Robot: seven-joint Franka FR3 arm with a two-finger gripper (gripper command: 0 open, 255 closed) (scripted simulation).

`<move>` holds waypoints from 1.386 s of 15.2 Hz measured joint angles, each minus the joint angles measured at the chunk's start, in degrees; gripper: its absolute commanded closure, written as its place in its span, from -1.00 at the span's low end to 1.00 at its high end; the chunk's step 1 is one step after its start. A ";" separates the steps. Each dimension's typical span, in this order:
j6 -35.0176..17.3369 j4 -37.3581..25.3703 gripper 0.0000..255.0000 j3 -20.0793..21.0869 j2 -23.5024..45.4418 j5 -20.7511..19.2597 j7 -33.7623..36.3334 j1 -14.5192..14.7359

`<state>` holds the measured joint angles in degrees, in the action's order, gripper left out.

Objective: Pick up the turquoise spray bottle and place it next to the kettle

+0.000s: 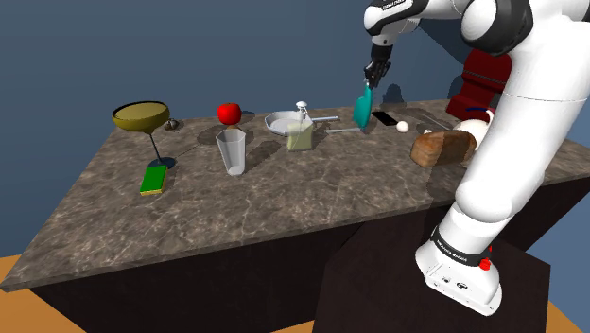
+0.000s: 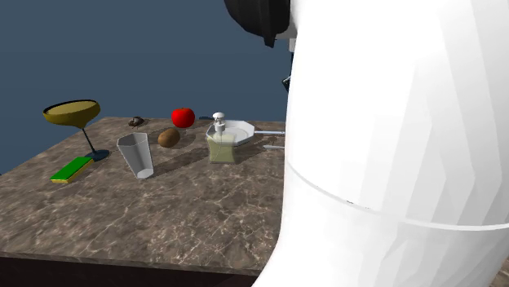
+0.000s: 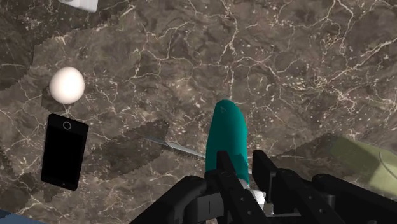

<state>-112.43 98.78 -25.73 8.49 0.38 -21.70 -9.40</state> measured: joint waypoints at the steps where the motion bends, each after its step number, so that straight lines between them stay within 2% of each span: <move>1: 0.82 -0.81 1.00 -0.05 -0.02 0.00 -0.12 -0.07; 12: 9.04 -9.09 1.00 -0.19 0.05 0.08 -0.43 -0.29; 21: 16.56 -18.19 1.00 -0.43 1.77 0.94 -1.21 -1.01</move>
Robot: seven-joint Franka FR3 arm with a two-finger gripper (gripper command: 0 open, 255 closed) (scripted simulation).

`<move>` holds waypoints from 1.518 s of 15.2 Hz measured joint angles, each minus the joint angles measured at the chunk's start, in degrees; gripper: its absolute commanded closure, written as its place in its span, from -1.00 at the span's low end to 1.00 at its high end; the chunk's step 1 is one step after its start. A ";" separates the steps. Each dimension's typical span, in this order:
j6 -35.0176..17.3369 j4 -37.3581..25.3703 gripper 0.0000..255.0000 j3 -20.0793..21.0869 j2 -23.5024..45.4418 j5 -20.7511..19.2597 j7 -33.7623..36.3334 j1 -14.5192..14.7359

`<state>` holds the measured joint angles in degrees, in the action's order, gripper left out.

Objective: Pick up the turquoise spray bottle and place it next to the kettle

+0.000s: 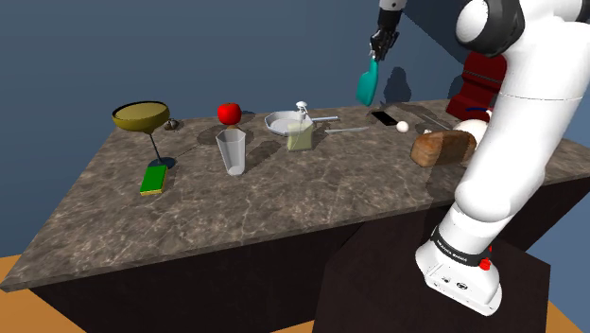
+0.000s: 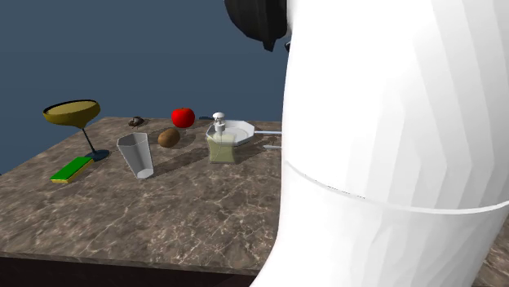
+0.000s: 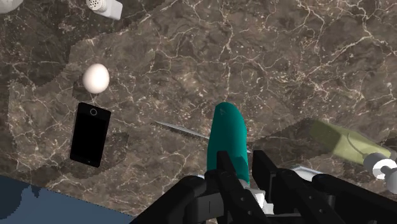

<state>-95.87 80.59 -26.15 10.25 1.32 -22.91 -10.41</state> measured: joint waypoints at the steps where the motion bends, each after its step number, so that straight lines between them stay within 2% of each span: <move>1: 0.92 -1.07 1.00 -0.01 0.15 0.07 -0.01 -0.05; 12: 11.78 -16.67 1.00 -0.44 5.28 2.62 -1.48 -2.36; 18: 19.46 -29.12 1.00 -0.57 10.29 5.23 -2.40 -5.23; 20: 23.32 -36.41 1.00 -0.44 13.77 7.01 -2.79 -7.44; 23: 22.22 -31.75 1.00 -1.24 10.07 5.72 -4.60 -7.25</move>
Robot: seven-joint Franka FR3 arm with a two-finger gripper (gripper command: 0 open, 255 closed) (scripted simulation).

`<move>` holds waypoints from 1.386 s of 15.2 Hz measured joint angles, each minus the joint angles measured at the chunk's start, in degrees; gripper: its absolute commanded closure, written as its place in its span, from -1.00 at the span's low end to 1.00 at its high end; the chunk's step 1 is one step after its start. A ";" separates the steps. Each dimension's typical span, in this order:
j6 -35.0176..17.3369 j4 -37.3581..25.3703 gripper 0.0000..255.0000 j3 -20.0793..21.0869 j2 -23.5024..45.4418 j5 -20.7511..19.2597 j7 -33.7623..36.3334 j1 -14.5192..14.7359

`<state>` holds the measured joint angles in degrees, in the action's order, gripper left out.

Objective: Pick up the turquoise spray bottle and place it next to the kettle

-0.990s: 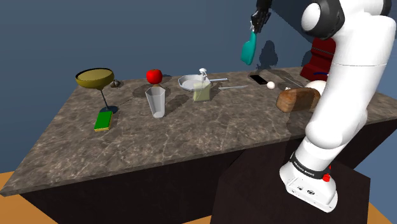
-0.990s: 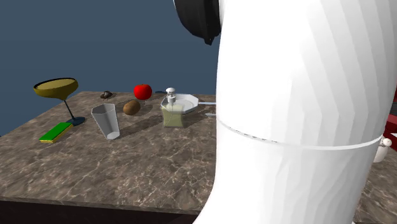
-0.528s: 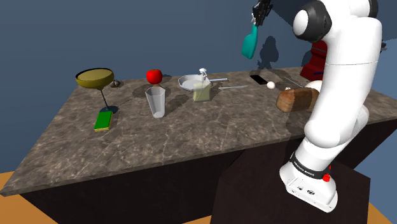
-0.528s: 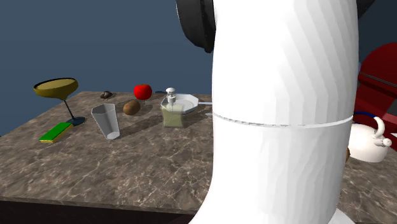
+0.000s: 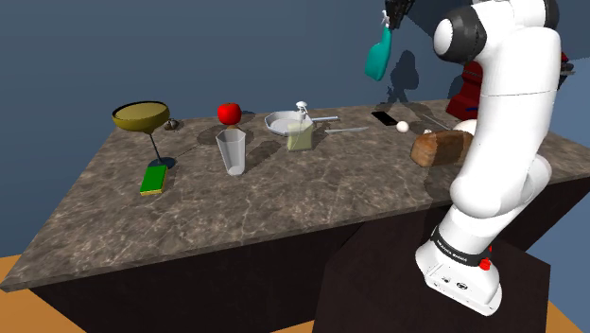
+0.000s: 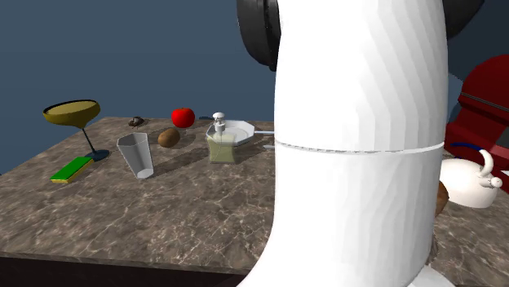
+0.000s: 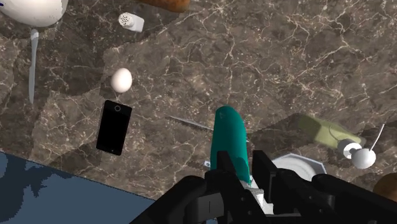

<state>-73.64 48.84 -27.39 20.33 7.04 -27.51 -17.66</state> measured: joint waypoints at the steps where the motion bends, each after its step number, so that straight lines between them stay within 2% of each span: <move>1: -1.15 3.10 1.00 -0.44 -2.05 -0.76 -0.99 0.13; 2: -1.37 4.26 1.00 -0.82 -3.10 -1.06 -1.95 -0.25; 4: -4.69 12.38 1.00 -1.51 -8.25 -3.37 -3.35 0.70; 7: -5.68 16.30 1.00 -2.81 -11.58 -4.49 -6.66 -0.70; 9: -7.49 21.03 1.00 -3.42 -14.94 -5.99 -8.27 -0.97; 18: -8.99 27.06 1.00 -7.94 -20.39 -7.67 -18.33 -5.89; 21: -8.36 26.17 1.00 -10.18 -20.13 -7.02 -22.54 -8.07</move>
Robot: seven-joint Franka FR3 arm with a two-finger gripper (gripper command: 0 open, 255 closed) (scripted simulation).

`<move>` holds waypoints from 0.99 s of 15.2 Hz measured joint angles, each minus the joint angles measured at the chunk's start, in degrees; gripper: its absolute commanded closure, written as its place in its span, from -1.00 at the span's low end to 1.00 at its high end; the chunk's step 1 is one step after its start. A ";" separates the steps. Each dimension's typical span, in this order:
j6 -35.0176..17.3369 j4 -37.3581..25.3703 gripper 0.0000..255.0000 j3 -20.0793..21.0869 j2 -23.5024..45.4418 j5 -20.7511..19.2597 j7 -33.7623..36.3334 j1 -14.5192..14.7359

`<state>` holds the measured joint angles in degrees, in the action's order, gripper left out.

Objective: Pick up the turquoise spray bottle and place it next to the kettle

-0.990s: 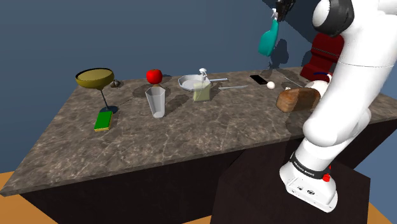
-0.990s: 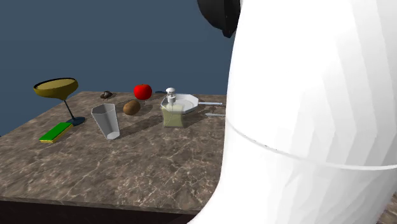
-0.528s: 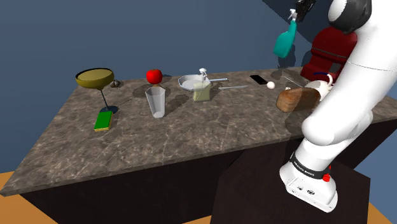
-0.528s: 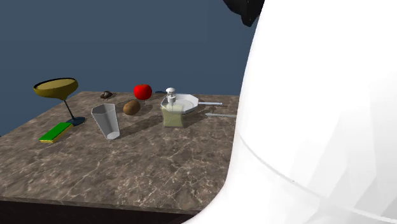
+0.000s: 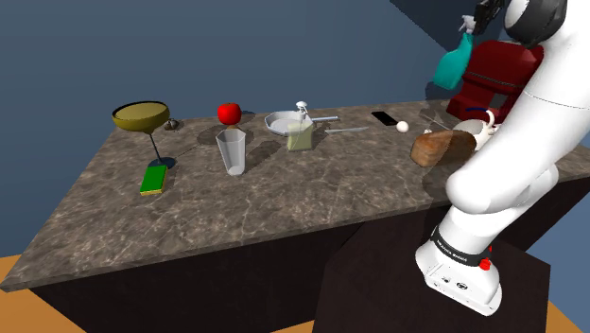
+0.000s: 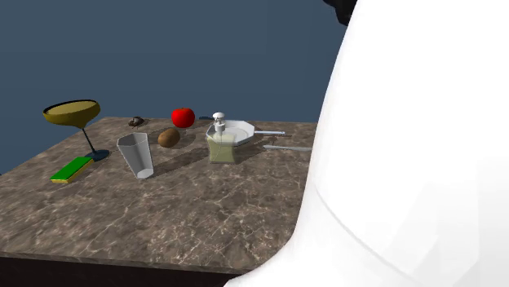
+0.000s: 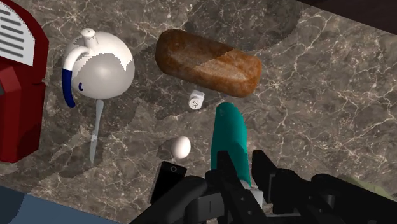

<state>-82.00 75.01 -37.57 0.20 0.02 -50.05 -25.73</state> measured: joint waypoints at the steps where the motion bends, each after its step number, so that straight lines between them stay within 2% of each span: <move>1: -0.16 0.28 1.00 -0.81 -0.11 0.14 -1.63 -0.82; 5: -0.37 0.19 1.00 -3.73 0.33 1.15 -7.28 -3.77; 10: 0.93 -3.68 1.00 -8.09 4.34 5.20 -15.84 -9.10; 12: 1.62 -5.48 1.00 -9.84 6.27 7.25 -19.71 -12.00; 15: 3.92 -11.00 1.00 -12.07 11.60 12.43 -25.93 -18.21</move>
<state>-78.09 64.01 -49.64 11.80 12.45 -75.98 -43.94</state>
